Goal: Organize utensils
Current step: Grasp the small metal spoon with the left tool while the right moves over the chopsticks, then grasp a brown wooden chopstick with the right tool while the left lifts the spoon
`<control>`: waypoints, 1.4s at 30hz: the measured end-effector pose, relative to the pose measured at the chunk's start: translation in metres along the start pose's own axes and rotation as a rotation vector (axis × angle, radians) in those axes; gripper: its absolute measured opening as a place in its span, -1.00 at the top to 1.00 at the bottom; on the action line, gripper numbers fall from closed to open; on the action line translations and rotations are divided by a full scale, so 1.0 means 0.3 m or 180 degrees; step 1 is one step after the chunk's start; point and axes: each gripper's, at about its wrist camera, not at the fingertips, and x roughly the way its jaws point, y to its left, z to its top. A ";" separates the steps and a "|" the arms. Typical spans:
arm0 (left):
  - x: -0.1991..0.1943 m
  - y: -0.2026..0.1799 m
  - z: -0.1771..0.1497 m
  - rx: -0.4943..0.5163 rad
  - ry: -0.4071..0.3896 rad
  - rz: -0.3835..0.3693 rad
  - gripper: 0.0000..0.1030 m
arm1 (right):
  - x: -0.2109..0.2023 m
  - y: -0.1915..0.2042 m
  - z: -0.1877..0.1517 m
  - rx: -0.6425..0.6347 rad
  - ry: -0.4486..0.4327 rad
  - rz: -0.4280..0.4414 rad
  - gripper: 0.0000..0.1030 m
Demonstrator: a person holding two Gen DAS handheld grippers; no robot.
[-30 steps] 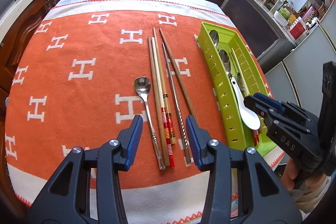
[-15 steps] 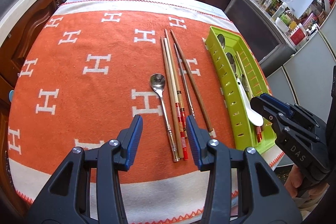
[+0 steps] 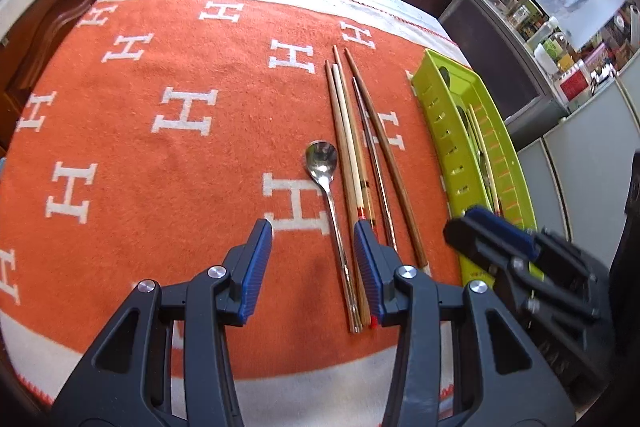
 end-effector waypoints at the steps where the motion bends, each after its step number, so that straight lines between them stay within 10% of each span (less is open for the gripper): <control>1: 0.014 0.010 0.011 -0.0043 0.0007 -0.0032 0.24 | 0.009 -0.002 -0.001 0.0008 0.0015 -0.0002 0.49; 32: 0.250 -0.017 0.154 0.1029 -0.0244 -0.0781 0.42 | 0.132 -0.050 0.029 0.0133 0.0108 -0.0103 0.49; 42: 0.261 -0.013 0.130 0.1030 -0.0161 -0.0821 0.93 | 0.143 -0.064 0.053 0.0196 0.0117 -0.0155 0.49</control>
